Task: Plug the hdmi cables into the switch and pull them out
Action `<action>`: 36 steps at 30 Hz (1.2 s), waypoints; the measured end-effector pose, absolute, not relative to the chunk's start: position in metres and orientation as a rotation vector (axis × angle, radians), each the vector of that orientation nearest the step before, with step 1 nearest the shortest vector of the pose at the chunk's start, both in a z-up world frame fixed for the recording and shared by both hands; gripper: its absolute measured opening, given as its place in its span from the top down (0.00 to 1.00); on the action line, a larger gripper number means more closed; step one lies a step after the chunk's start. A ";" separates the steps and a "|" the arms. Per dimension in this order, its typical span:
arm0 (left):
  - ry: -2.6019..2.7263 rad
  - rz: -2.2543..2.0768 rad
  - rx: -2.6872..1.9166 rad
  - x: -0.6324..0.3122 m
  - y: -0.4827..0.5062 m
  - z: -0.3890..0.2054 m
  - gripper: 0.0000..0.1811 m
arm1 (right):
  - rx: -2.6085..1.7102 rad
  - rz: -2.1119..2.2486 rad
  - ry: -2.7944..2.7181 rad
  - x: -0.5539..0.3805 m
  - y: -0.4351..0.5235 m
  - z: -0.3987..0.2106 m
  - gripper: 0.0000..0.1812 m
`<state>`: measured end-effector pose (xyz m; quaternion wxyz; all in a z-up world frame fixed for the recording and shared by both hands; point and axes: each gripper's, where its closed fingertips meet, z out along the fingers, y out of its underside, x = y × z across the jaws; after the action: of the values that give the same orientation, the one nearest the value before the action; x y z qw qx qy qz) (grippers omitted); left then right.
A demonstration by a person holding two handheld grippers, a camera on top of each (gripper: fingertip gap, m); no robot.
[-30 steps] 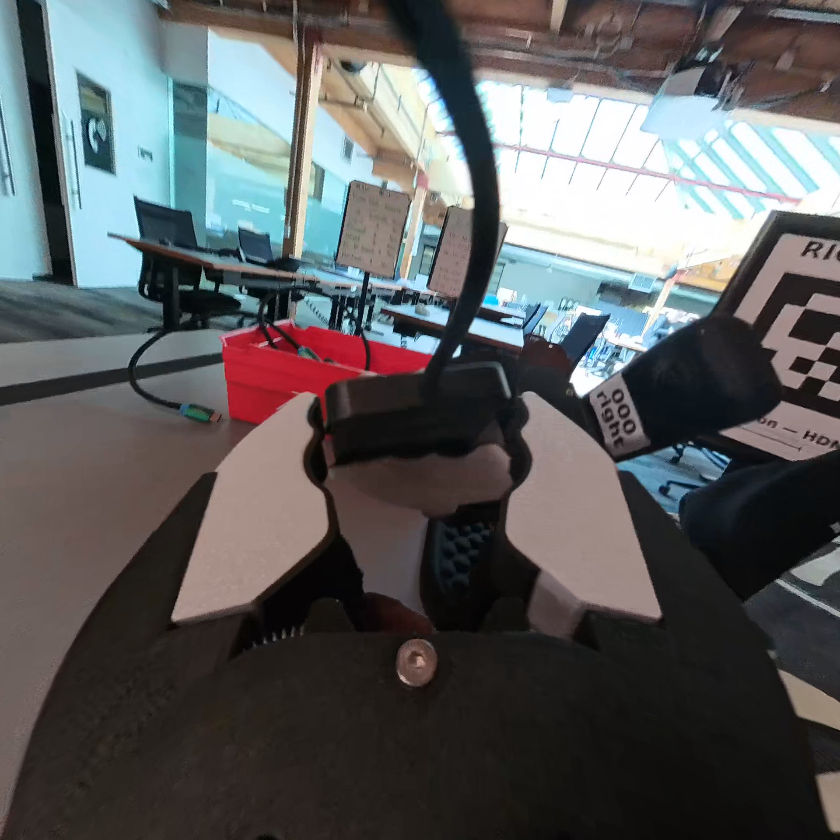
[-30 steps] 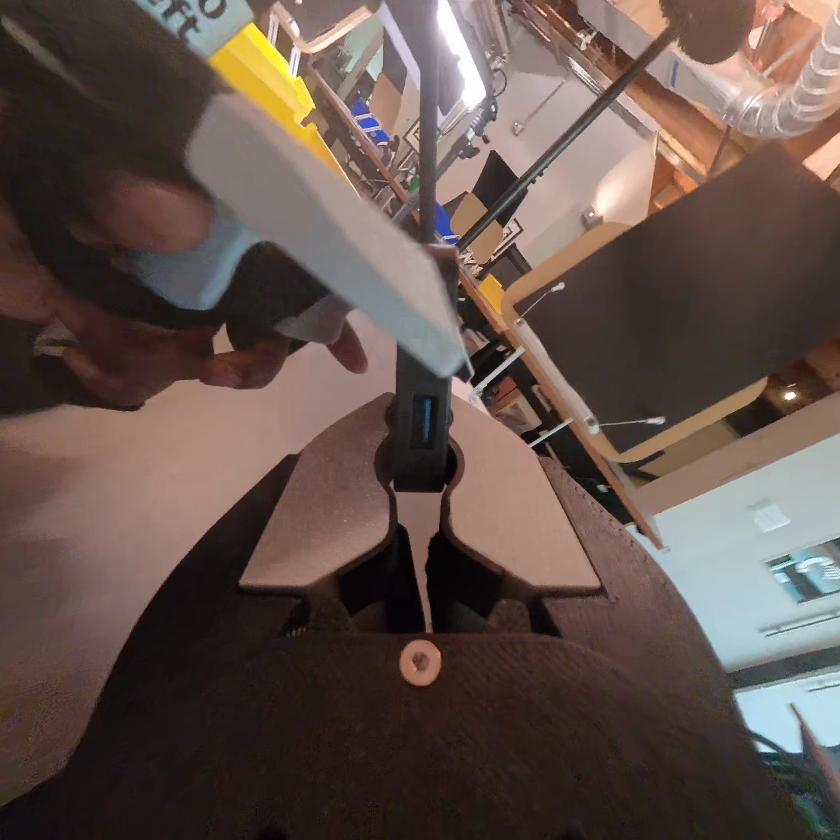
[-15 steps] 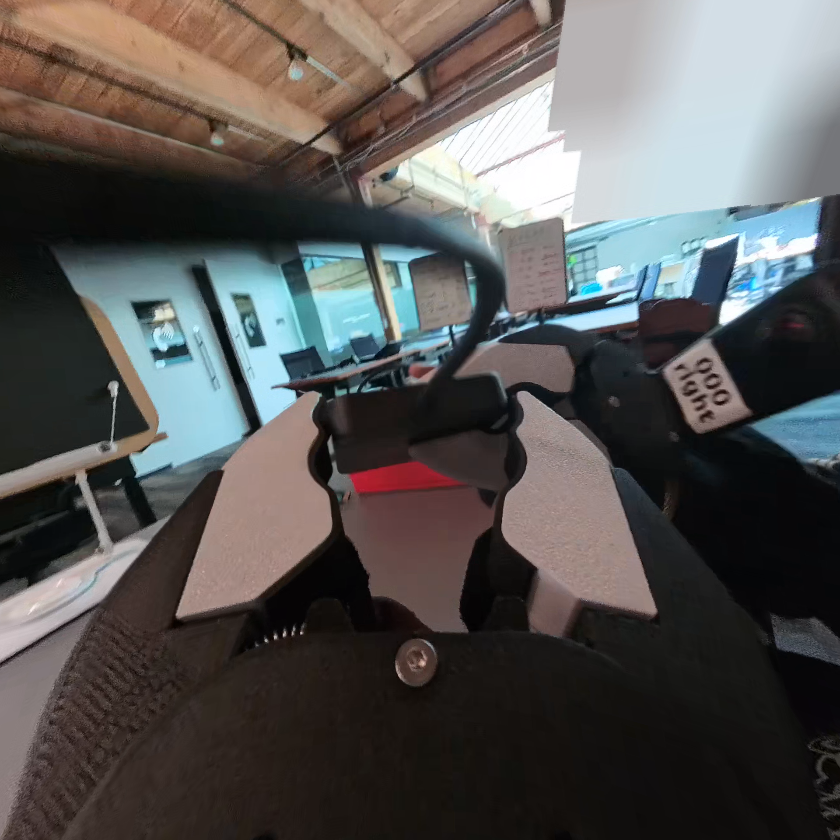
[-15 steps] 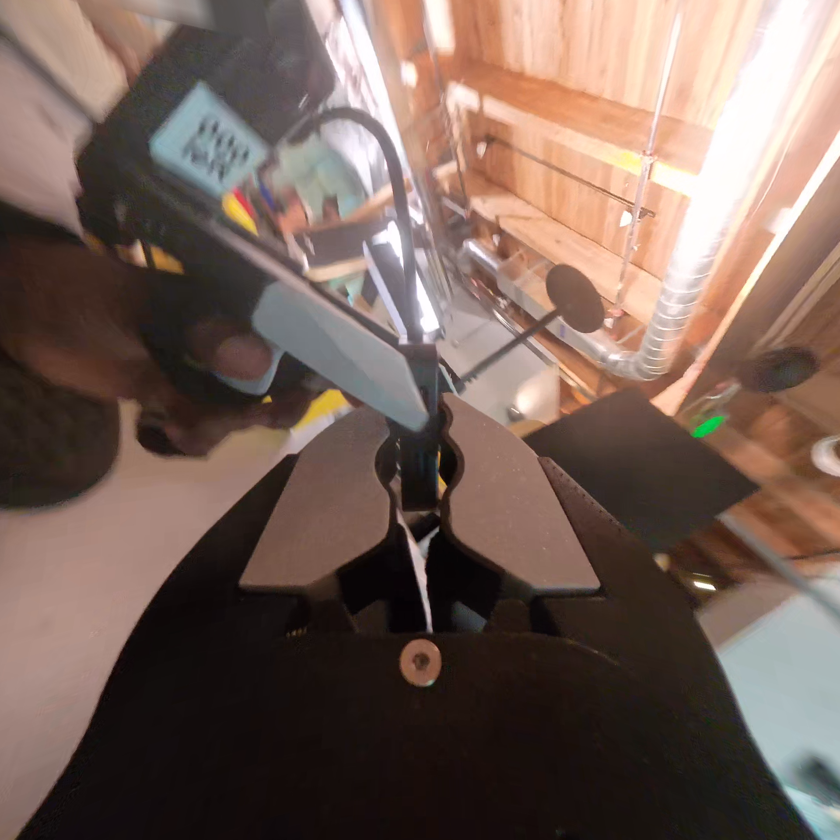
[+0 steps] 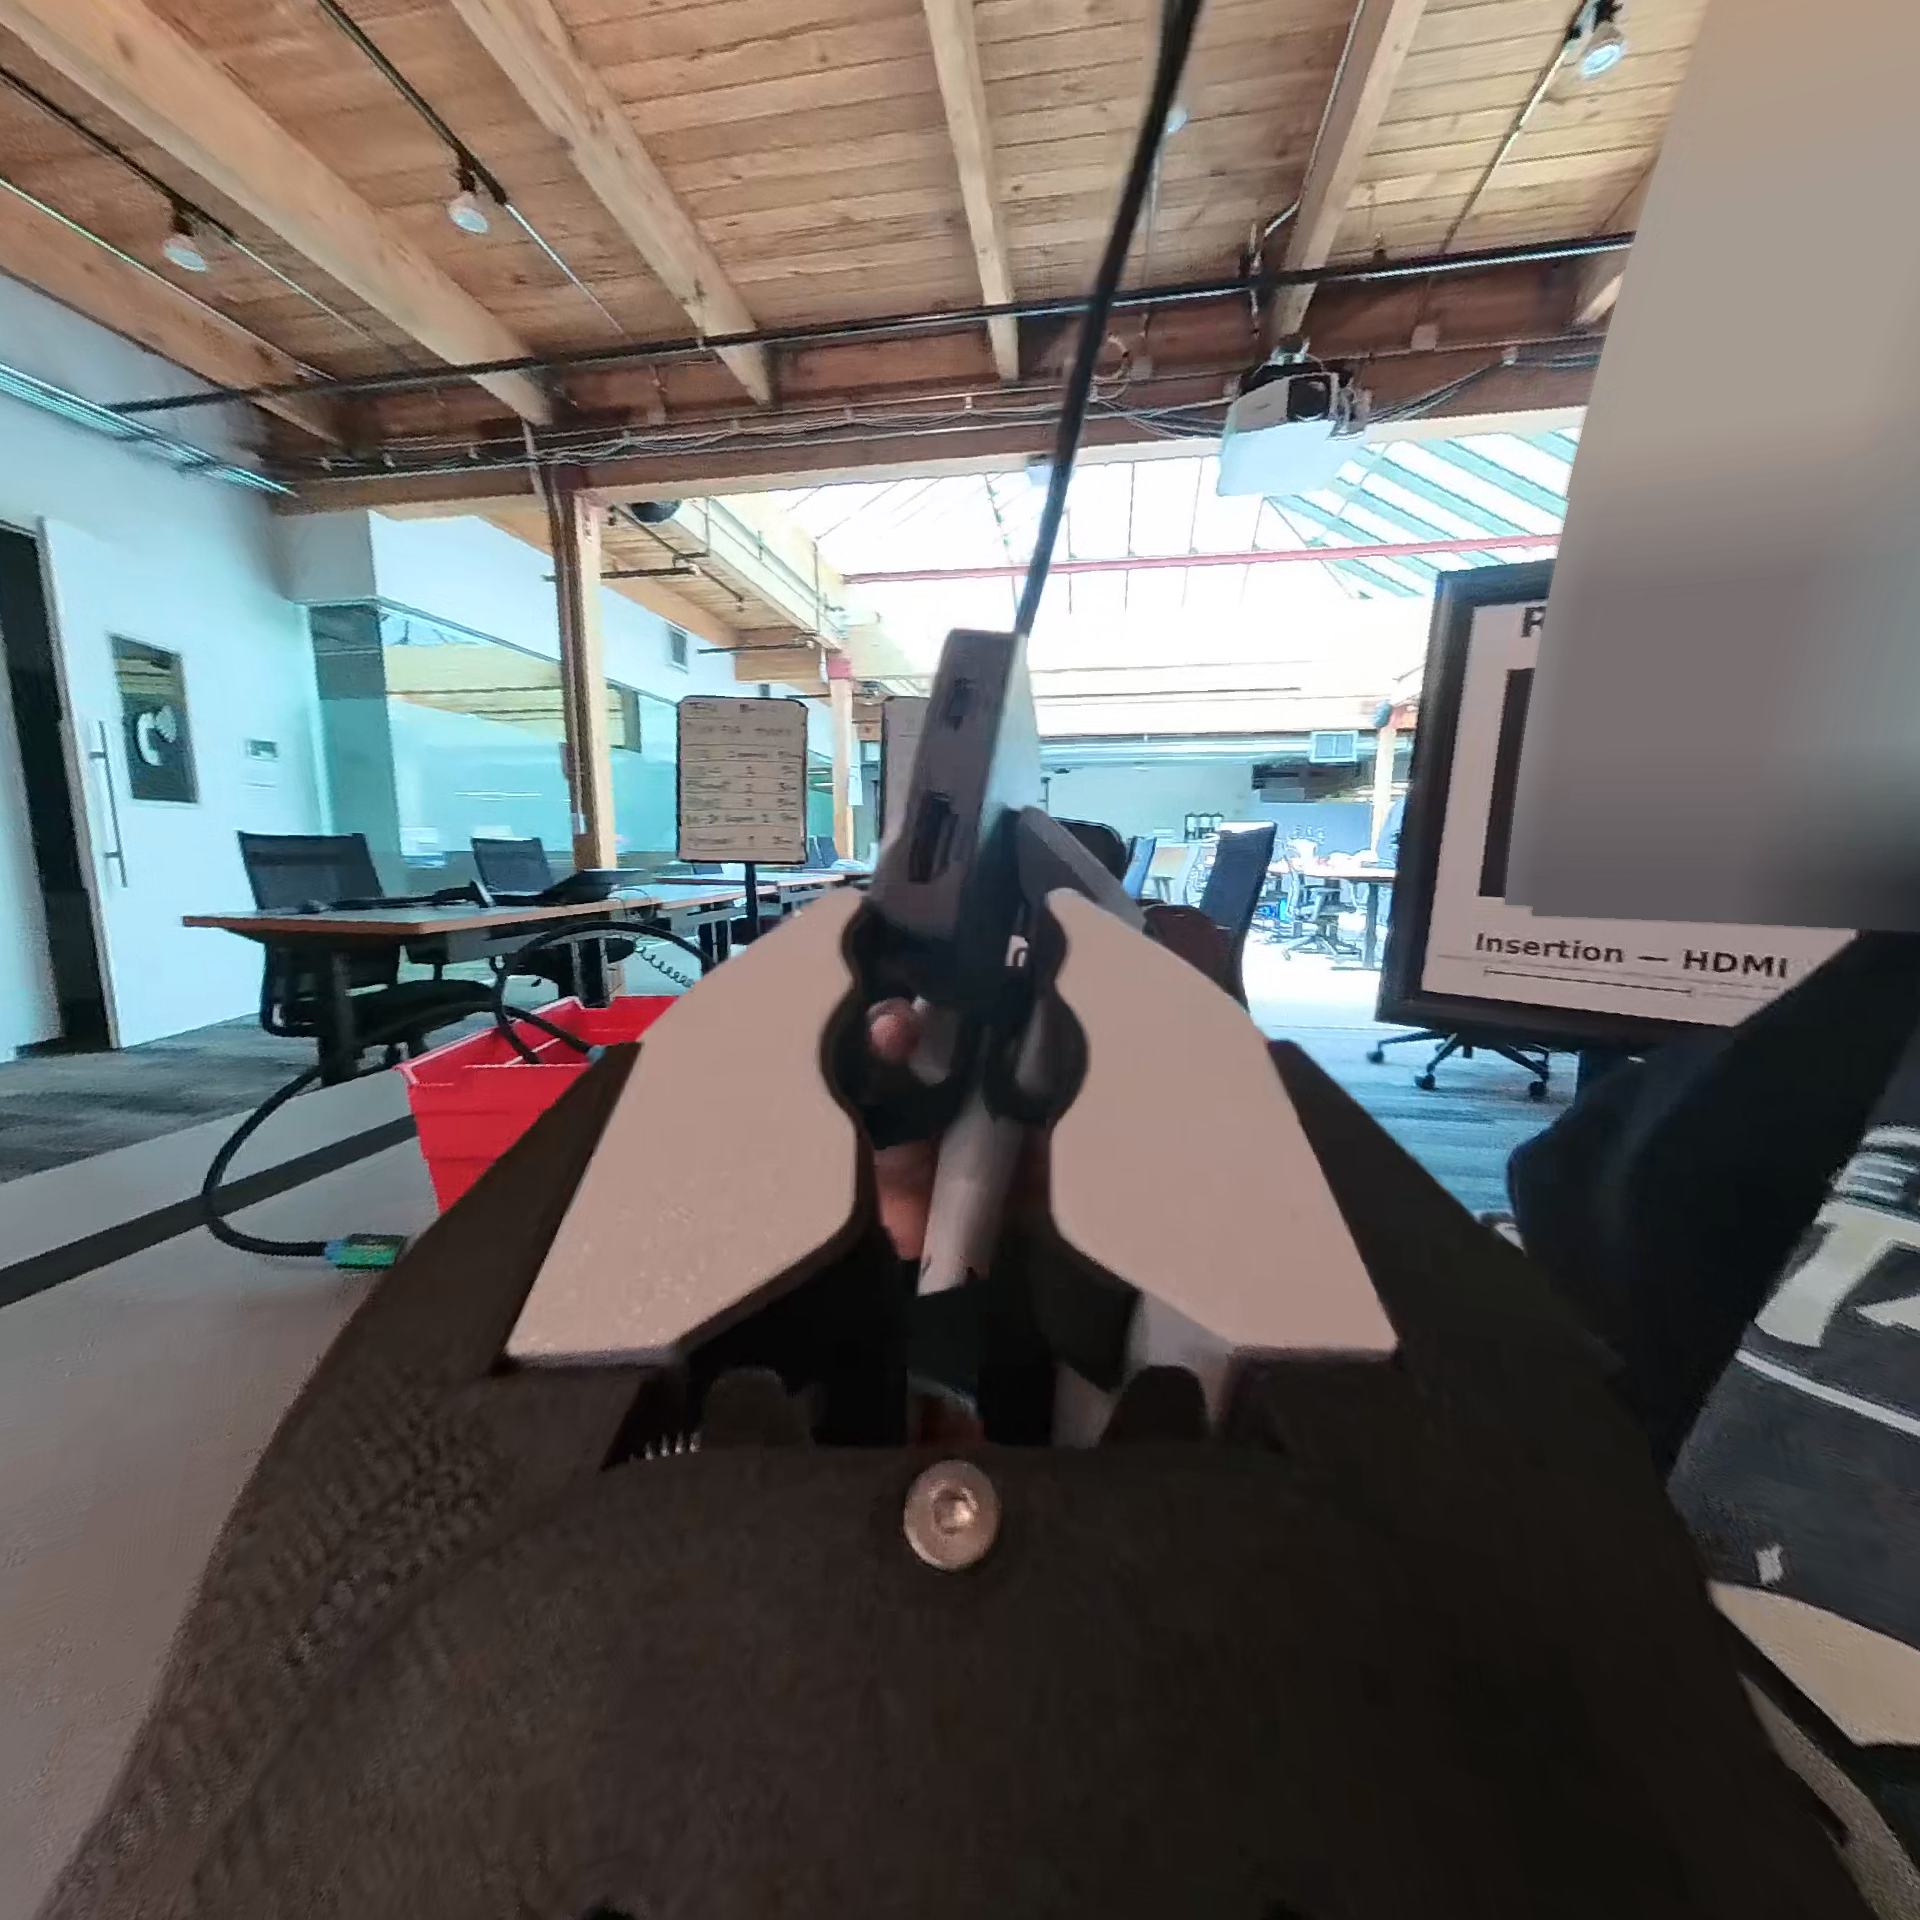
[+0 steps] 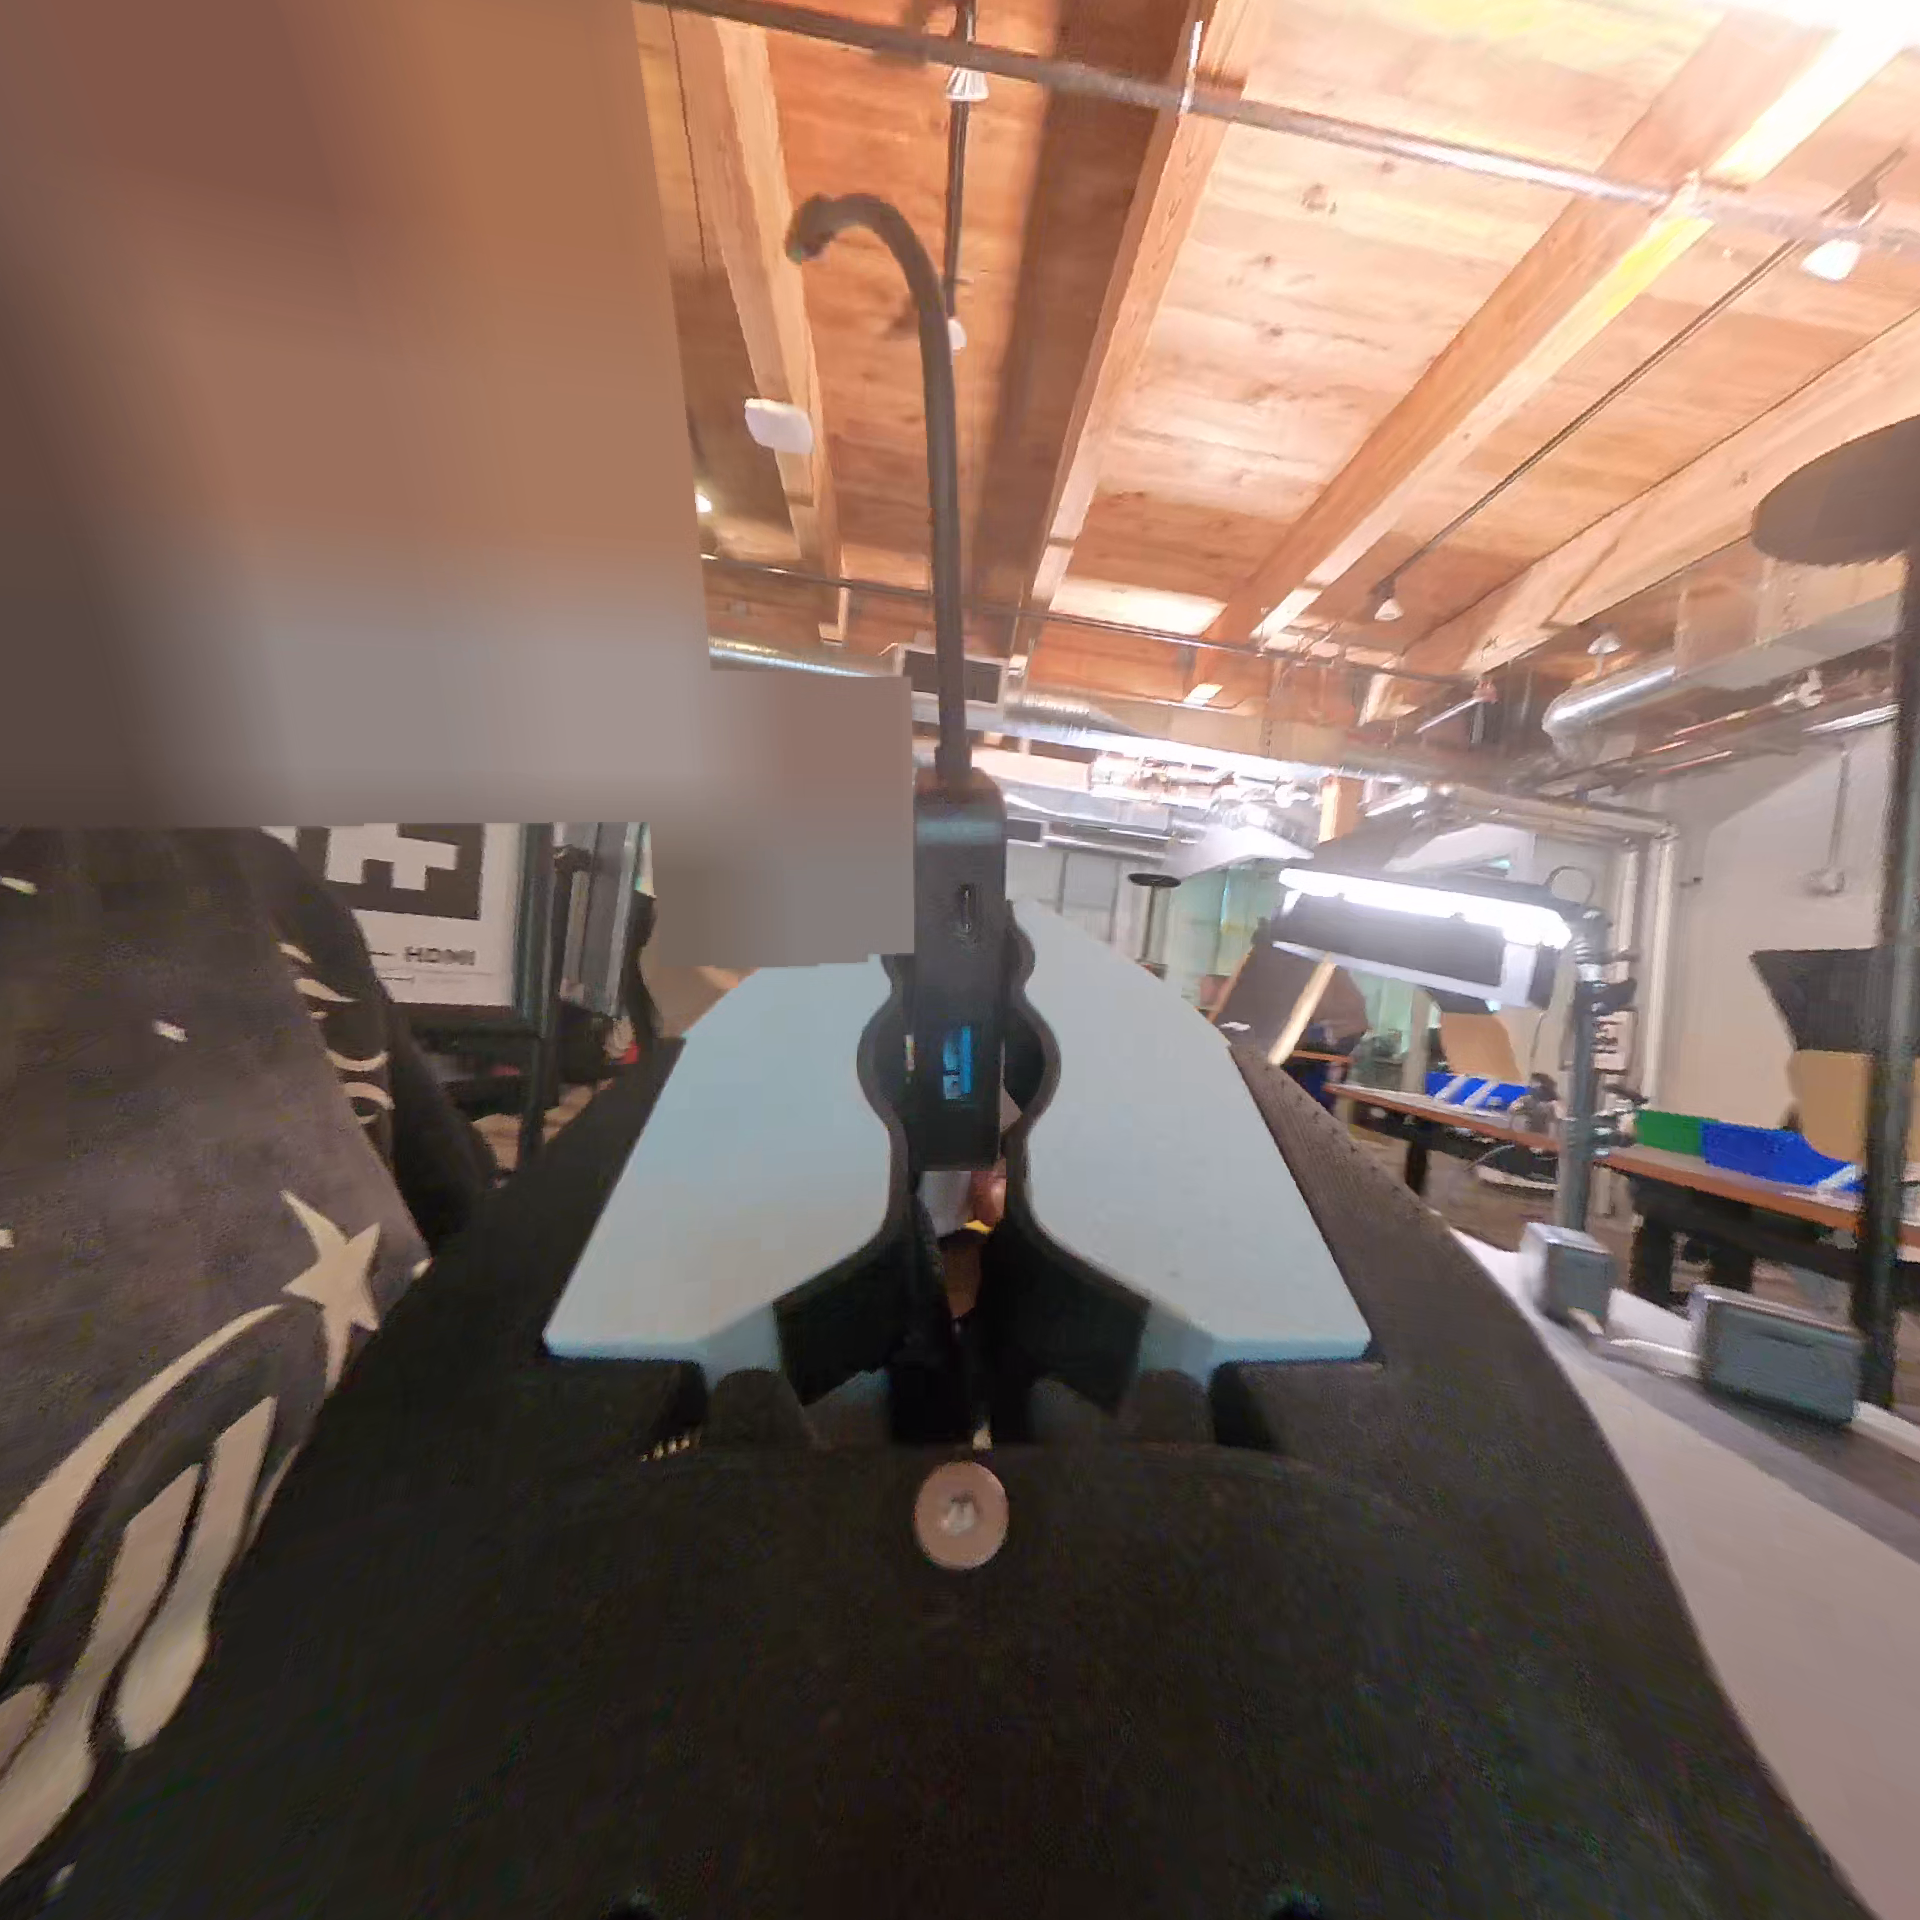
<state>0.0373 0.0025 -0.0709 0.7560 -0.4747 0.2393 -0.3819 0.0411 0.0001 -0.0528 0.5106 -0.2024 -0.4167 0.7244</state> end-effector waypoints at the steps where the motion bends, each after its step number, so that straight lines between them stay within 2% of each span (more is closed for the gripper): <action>1: 0.529 -0.829 -1.039 0.036 0.002 -0.071 0.91 | -0.495 1.776 -1.009 0.041 -0.001 -0.053 0.92; 6: 0.606 -0.480 -1.119 0.022 0.010 -0.071 0.93 | -0.724 1.806 -0.936 0.029 0.027 -0.062 0.85; 7: 0.594 -0.383 -1.131 0.016 0.014 -0.069 0.93 | -0.749 1.759 -0.880 0.028 0.037 -0.061 0.80; 8: 0.556 -0.325 -1.144 0.008 0.016 -0.067 0.93 | -0.754 1.678 -0.812 0.029 0.047 -0.058 0.71; 9: 0.506 -0.326 -1.153 0.001 0.018 -0.065 0.93 | -0.737 1.537 -0.763 0.031 0.055 -0.054 0.63; 12: 0.316 -0.480 -1.199 -0.014 0.026 -0.068 0.93 | -0.539 0.840 -0.904 0.027 0.046 -0.059 0.54; 14: 0.224 -0.569 -1.228 -0.019 0.033 -0.076 0.93 | -0.442 0.494 -1.030 0.012 0.033 -0.073 0.54; 18: 0.232 -0.584 -1.291 -0.011 0.039 -0.090 0.93 | -0.521 0.372 -1.062 0.001 0.041 -0.084 0.54; 23: 0.343 -0.475 -1.317 0.002 0.036 -0.093 0.93 | -0.667 0.491 -1.108 -0.001 0.054 -0.097 0.57; 25: 0.362 -0.468 -1.331 0.004 0.037 -0.096 0.93 | -0.667 0.447 -1.103 0.002 0.057 -0.097 0.61; 31: 0.424 -0.592 -1.365 0.012 0.030 -0.093 0.92 | -0.643 0.509 -1.119 0.009 0.048 -0.092 0.62; 33: 0.477 -0.601 -1.389 0.016 0.027 -0.093 0.91 | -0.677 0.600 -1.159 0.011 0.045 -0.094 0.62; 36: 0.542 -0.547 -1.404 0.013 0.020 -0.086 0.83 | -0.741 0.696 -1.254 0.020 0.041 -0.095 0.61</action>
<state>0.0126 0.0198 -0.0863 0.6963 -0.6293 0.2430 -0.2454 0.0195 0.0411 -0.0955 0.6915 -0.3314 -0.5612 0.3116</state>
